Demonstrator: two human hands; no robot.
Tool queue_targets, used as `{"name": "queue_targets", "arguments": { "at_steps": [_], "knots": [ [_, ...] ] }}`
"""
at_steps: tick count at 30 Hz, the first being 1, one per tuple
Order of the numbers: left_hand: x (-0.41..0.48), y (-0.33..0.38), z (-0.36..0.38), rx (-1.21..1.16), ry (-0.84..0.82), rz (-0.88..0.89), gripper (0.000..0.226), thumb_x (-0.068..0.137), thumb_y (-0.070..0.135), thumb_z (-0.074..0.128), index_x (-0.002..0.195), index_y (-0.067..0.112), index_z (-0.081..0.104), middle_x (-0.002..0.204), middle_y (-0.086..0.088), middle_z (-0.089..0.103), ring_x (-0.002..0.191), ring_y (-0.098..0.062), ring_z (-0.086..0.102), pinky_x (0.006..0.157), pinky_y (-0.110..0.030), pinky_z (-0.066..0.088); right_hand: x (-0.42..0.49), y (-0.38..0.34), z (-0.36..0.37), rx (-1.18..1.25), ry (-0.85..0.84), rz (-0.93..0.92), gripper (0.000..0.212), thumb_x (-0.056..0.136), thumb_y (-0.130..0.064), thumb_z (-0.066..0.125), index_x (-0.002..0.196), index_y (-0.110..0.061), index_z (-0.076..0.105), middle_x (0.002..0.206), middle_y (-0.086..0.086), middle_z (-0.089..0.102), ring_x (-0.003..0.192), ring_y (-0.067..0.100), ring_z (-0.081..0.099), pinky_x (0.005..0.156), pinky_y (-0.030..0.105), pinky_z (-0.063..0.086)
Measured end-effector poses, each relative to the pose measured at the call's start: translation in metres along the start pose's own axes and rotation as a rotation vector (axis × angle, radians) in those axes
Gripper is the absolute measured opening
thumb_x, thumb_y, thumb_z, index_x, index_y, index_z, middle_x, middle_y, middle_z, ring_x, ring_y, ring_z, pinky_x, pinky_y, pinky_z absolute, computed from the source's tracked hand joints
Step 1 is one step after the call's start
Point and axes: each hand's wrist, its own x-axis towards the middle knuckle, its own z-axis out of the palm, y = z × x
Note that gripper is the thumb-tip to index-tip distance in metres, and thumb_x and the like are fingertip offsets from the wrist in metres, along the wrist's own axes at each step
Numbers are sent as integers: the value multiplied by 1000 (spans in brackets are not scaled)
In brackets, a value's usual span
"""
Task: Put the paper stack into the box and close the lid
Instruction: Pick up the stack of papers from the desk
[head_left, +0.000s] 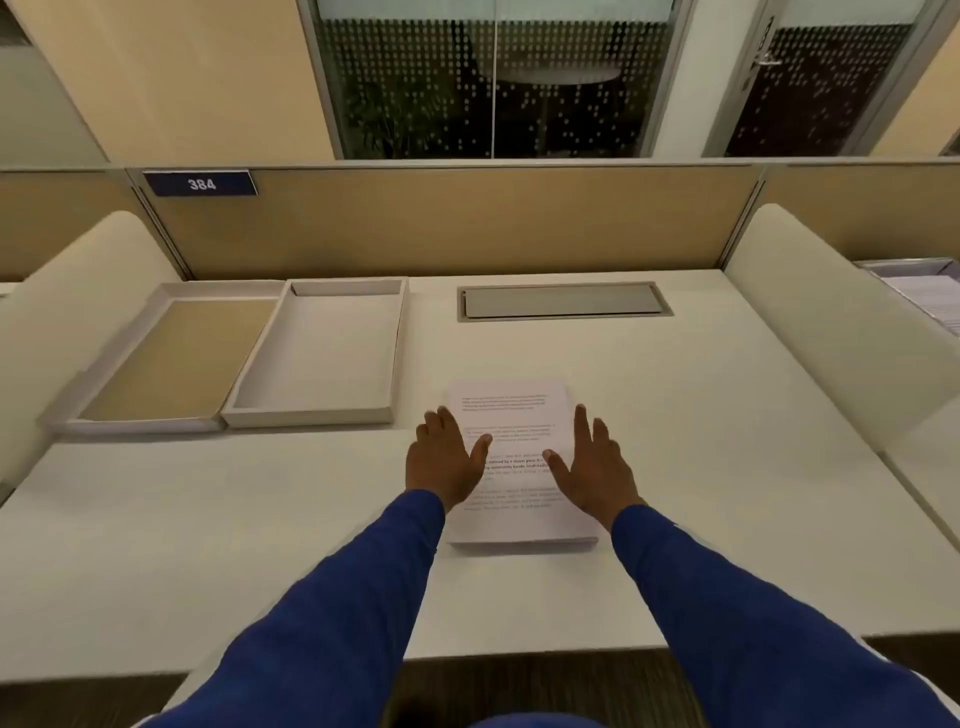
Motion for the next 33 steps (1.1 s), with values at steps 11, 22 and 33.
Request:
{"name": "queue_targets", "arguments": {
  "at_steps": [11, 22, 33],
  "knots": [
    [-18, 13, 35, -231, -200, -420, 67, 98, 62, 47, 129, 3, 57, 133, -16, 50, 123, -32, 52, 96, -40, 48, -15, 5, 34, 30, -92, 225, 93, 98, -54, 50, 162, -7, 1, 154, 18, 36, 136, 36, 41, 102, 44, 46],
    [-7, 22, 25, -632, -181, -695, 61, 89, 32, 70, 138, 5, 45, 140, -16, 48, 126, -35, 52, 103, -43, 50, -9, -4, 38, 58, -82, 288, 93, 96, -56, 53, 160, -6, 7, 151, 18, 35, 135, 37, 40, 103, 45, 45],
    [3, 5, 28, -1049, -260, -650, 36, 90, 7, 66, 124, -1, 64, 115, -17, 71, 106, -36, 69, 94, -49, 60, -4, -9, 40, 47, -87, 328, 99, 91, -60, 57, 160, -7, 9, 151, 19, 33, 134, 39, 41, 104, 47, 45]
  ]
}}
